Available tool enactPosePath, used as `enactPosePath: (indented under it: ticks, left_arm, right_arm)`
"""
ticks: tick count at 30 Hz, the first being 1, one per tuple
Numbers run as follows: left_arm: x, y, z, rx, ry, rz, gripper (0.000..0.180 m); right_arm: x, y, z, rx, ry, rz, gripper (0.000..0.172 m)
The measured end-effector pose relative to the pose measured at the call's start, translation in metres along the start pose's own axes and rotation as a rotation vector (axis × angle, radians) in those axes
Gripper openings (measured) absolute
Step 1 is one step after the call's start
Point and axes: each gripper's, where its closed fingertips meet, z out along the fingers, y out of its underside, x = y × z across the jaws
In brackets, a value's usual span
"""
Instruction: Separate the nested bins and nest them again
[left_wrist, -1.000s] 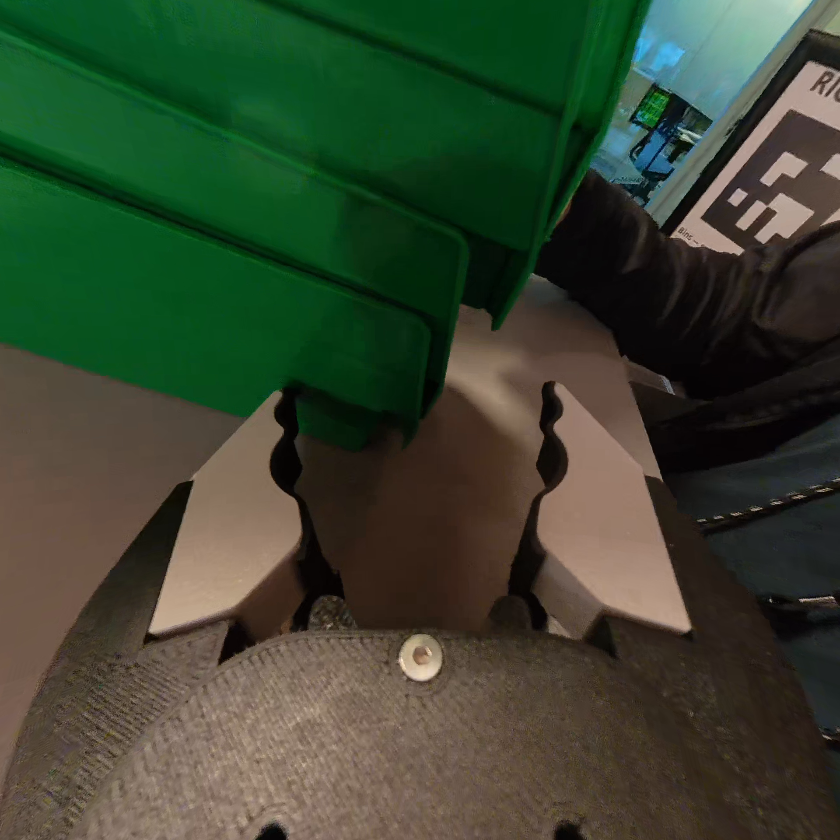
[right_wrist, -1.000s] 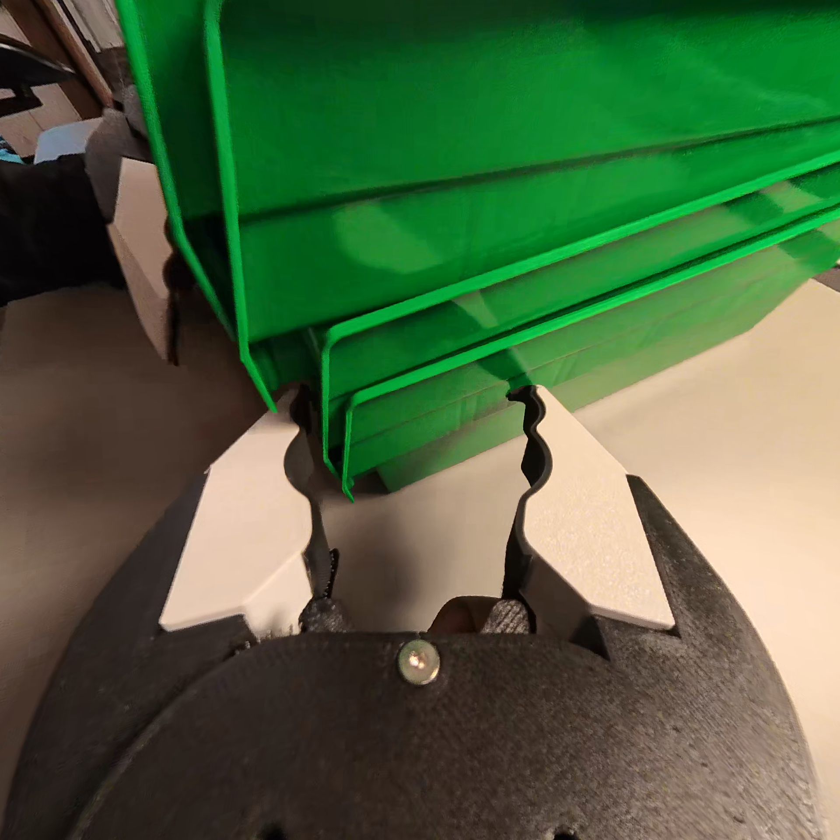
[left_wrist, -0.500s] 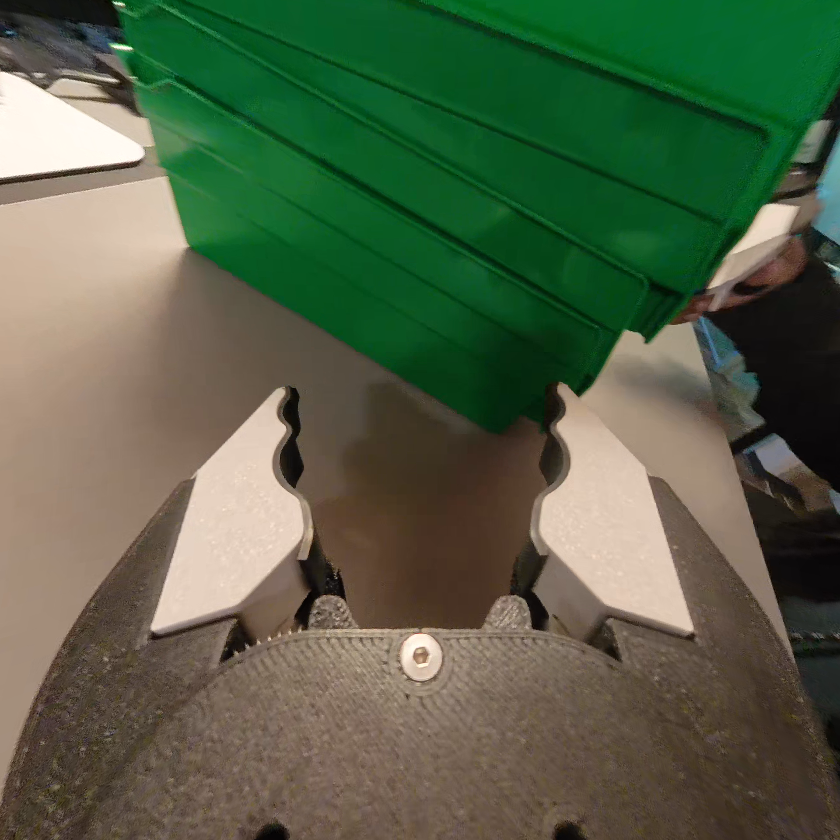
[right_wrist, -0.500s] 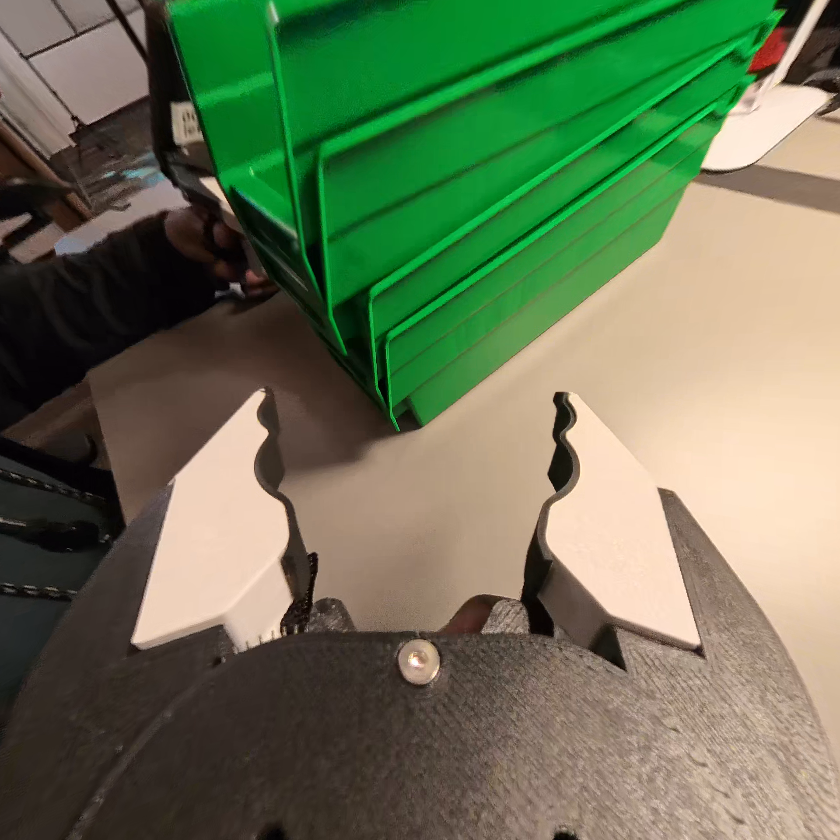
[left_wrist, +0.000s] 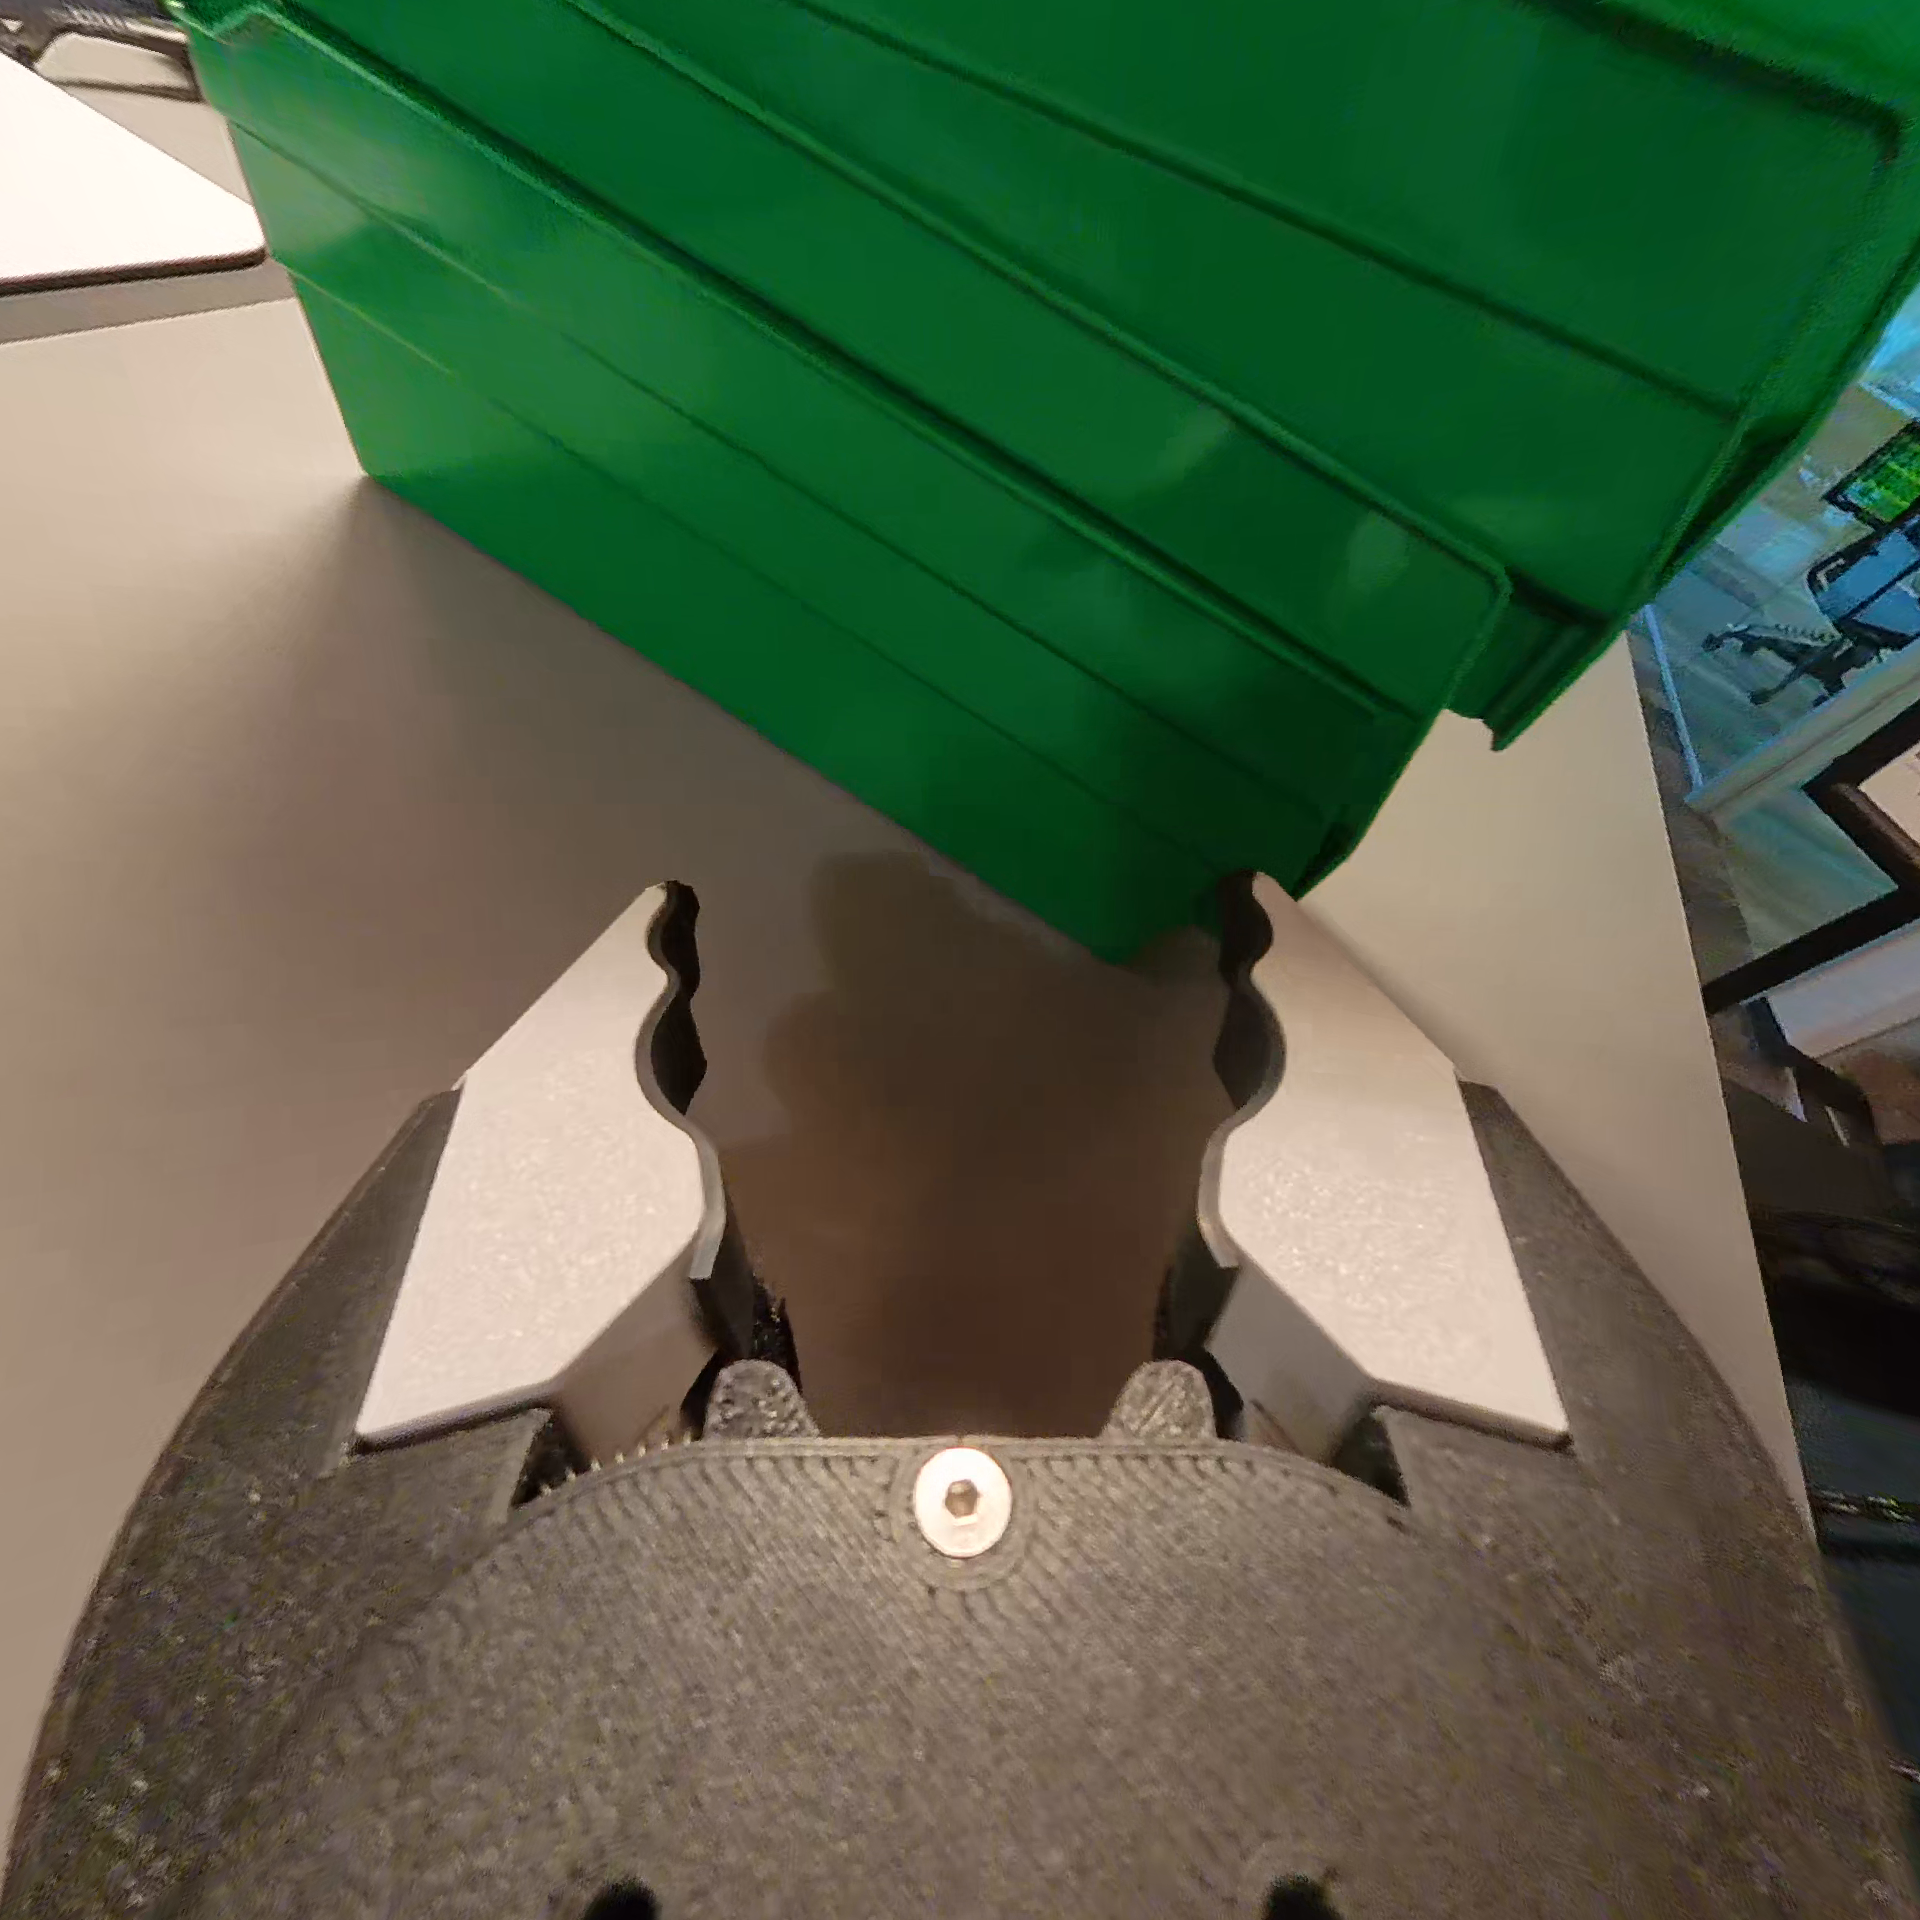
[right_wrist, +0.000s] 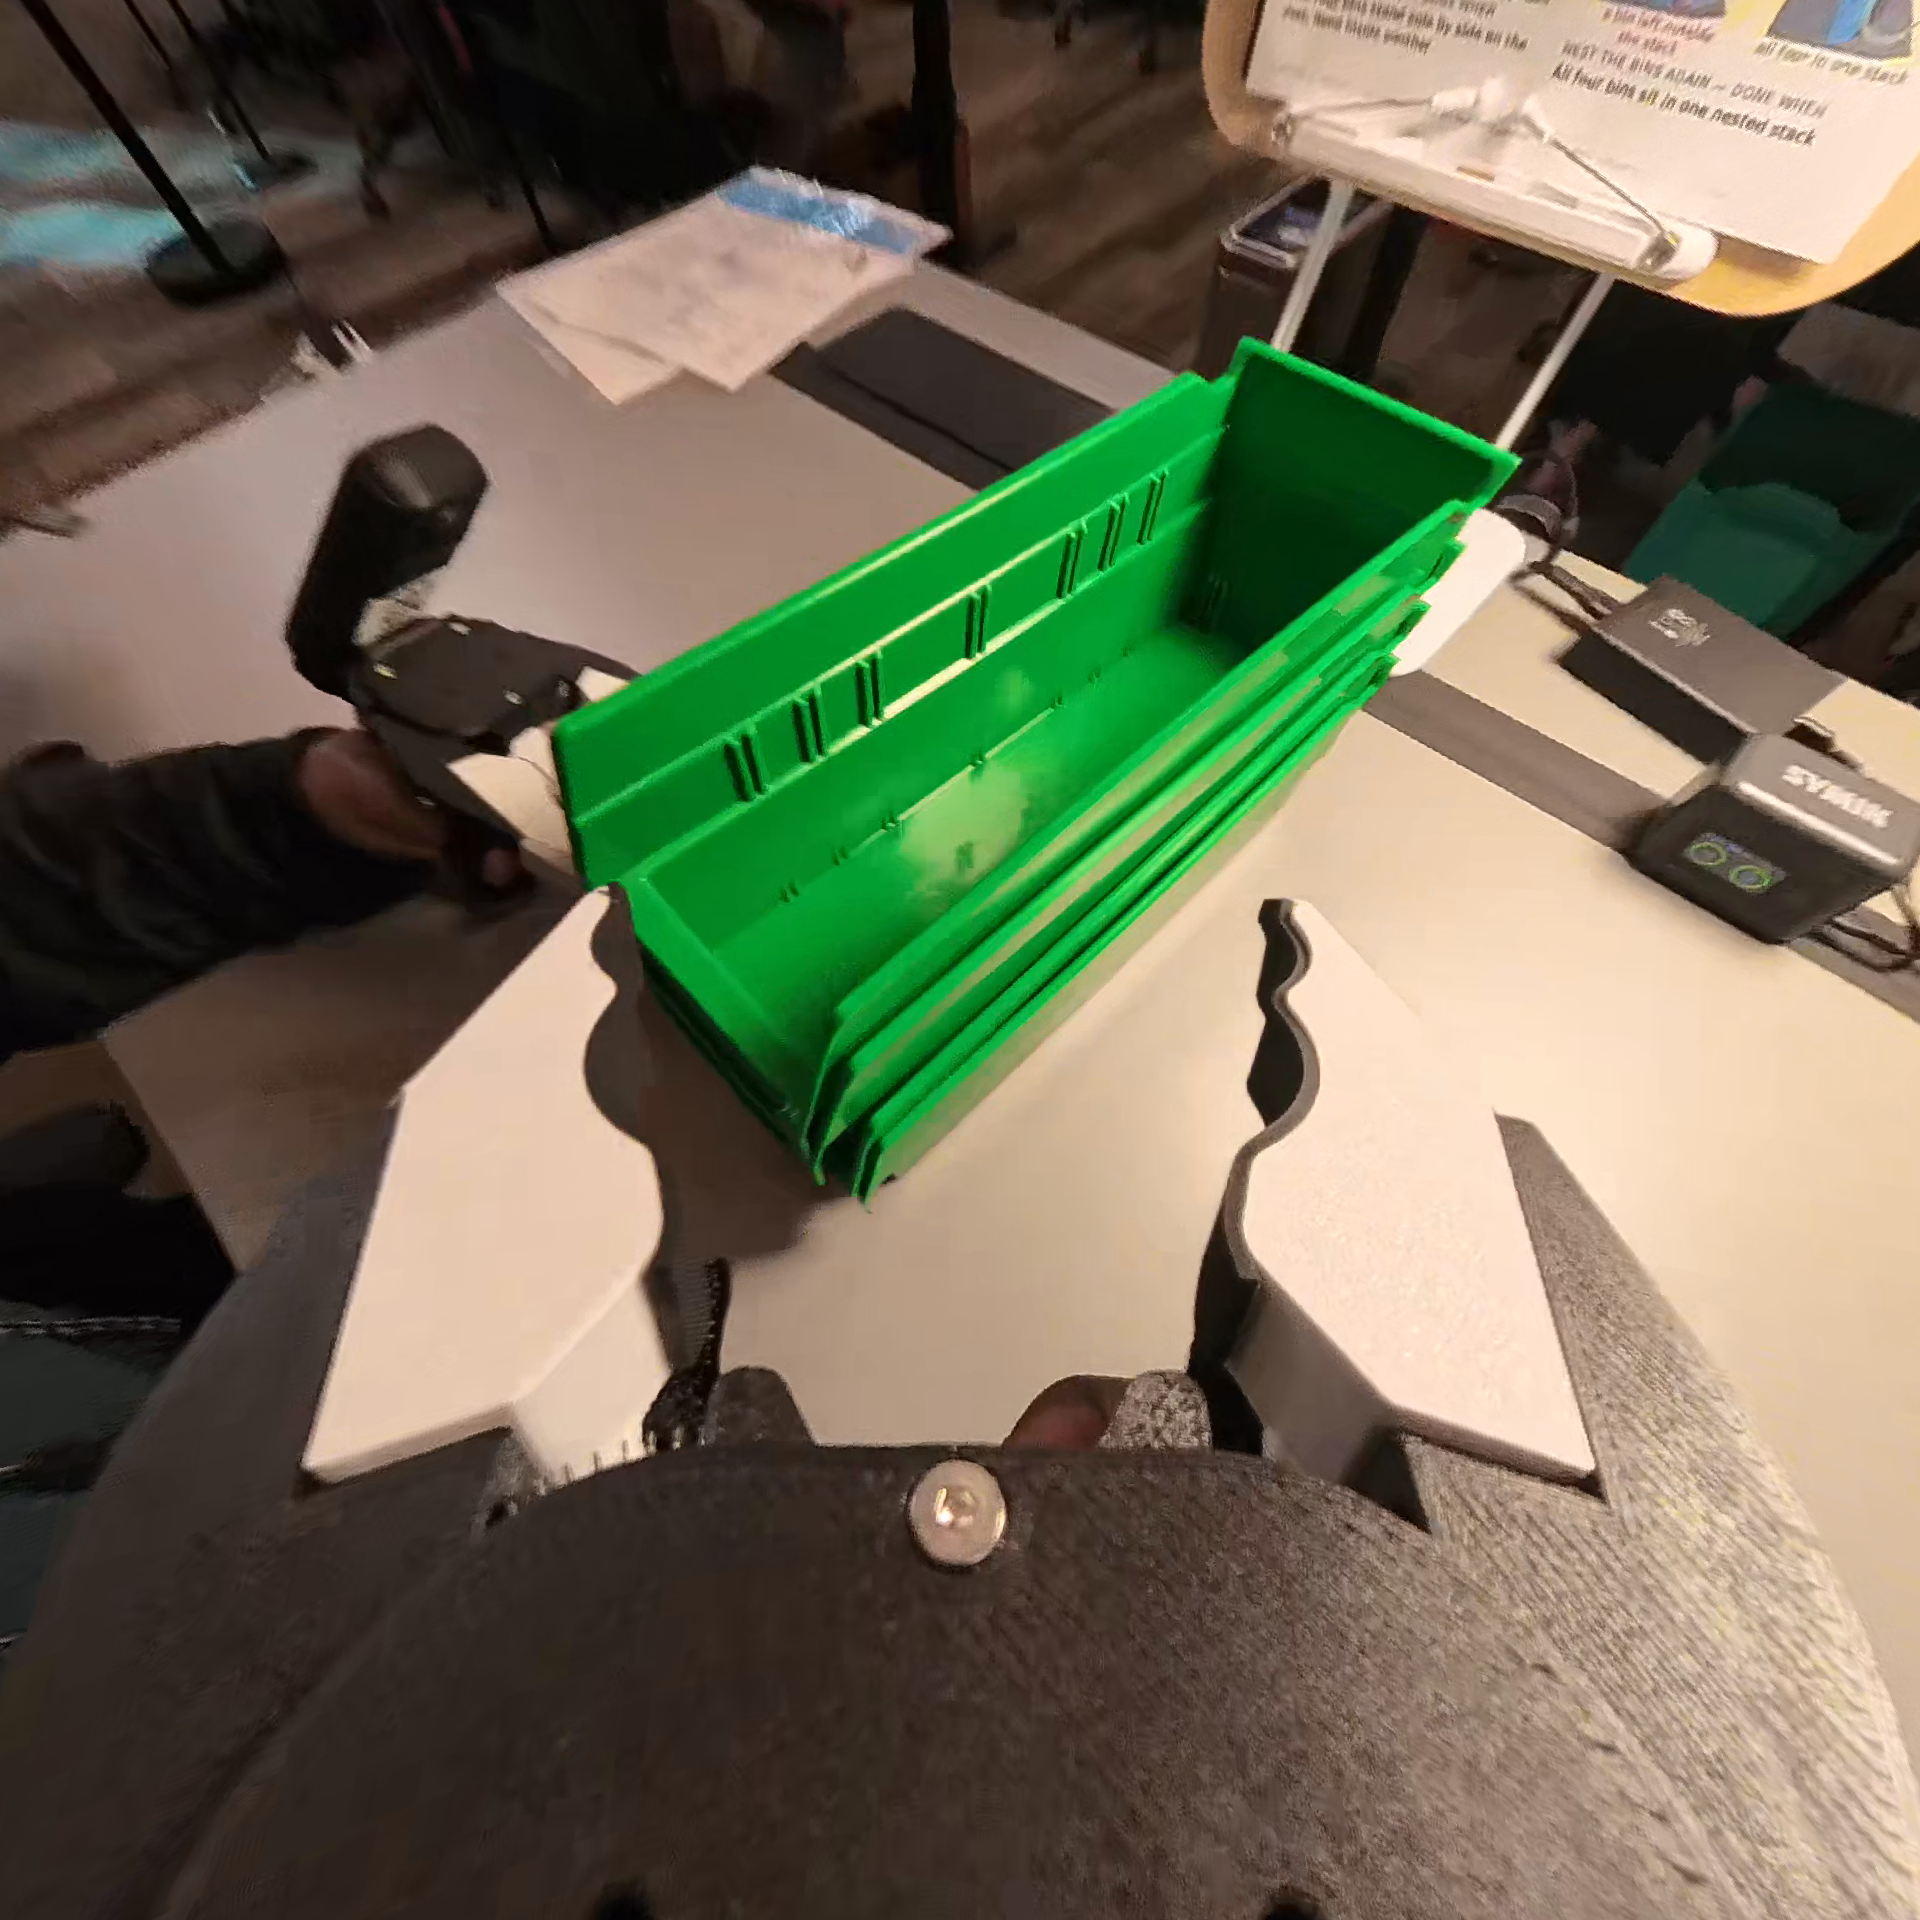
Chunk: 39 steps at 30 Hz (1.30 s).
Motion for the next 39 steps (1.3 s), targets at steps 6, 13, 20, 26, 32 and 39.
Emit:
enactPosePath:
  ticks: [6, 13, 20, 26, 32, 39]
  left_arm:
    - [0.005, 0.003, 0.002, -0.015, 0.004, 0.014, 0.100]
    - [0.003, 0.002, 0.002, -0.010, 0.016, -0.021, 0.099]
    - [0.002, 0.002, 0.001, -0.008, 0.024, -0.041, 0.098]
    - [0.002, 0.002, 0.000, -0.006, 0.039, -0.062, 0.097]
    - [-0.004, -0.002, -0.003, 0.023, 0.062, -0.140, 0.096]
    - [-0.005, -0.002, -0.004, 0.023, 0.068, -0.158, 0.095]
  right_arm:
    - [0.023, 0.011, 0.019, -0.131, 0.072, -0.023, 0.114]
    - [0.053, 0.018, 0.017, -0.200, 0.162, -0.077, 0.114]
    - [0.027, -0.010, 0.001, -0.145, 0.034, -0.034, 0.114]
    - [0.018, -0.027, 0.043, -0.309, 0.073, -0.050, 0.128]
    - [0.037, -0.031, 0.082, -0.441, 0.184, -0.046, 0.135]
    - [0.041, -0.053, 0.100, -0.474, 0.143, 0.037, 0.137]
